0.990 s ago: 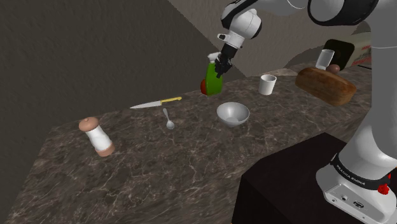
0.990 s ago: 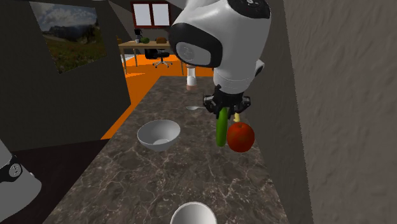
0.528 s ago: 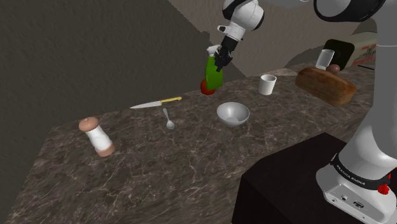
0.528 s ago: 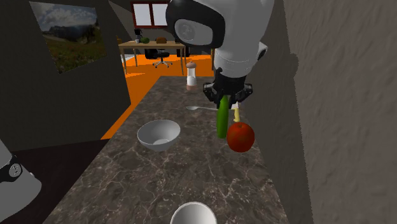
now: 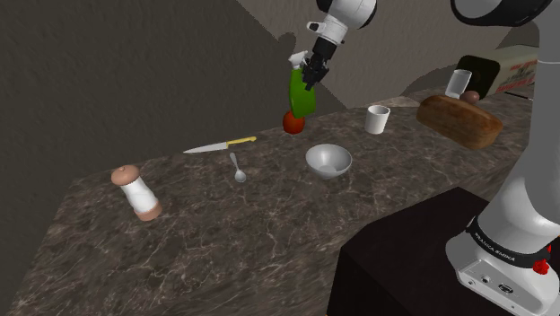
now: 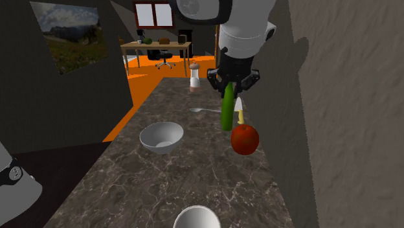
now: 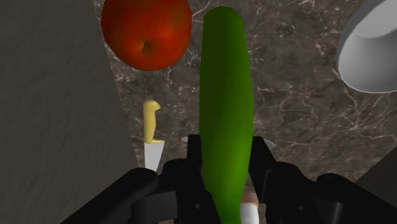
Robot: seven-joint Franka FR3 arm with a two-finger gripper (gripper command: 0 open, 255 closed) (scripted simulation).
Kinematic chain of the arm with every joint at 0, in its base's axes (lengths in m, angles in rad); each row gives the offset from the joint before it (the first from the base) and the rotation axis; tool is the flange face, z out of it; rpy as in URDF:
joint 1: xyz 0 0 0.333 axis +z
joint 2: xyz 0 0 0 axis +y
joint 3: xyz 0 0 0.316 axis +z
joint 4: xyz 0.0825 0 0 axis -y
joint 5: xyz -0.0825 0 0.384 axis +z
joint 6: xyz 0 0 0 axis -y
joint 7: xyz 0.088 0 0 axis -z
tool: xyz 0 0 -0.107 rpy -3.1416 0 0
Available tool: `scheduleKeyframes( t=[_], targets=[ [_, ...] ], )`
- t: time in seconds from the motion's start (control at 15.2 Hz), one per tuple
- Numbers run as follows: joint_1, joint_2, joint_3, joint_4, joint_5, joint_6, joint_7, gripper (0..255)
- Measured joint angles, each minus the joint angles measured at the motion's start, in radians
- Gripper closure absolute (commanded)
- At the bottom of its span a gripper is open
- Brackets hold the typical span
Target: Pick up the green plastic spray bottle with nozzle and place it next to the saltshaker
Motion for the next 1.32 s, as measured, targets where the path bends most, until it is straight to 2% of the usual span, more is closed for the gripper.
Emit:
scheduleKeyframes(
  t=[1.32],
  targets=[
    [-0.022, -0.029, -0.016, 0.214, -0.043, -0.205, 0.127, 255]
  ],
)
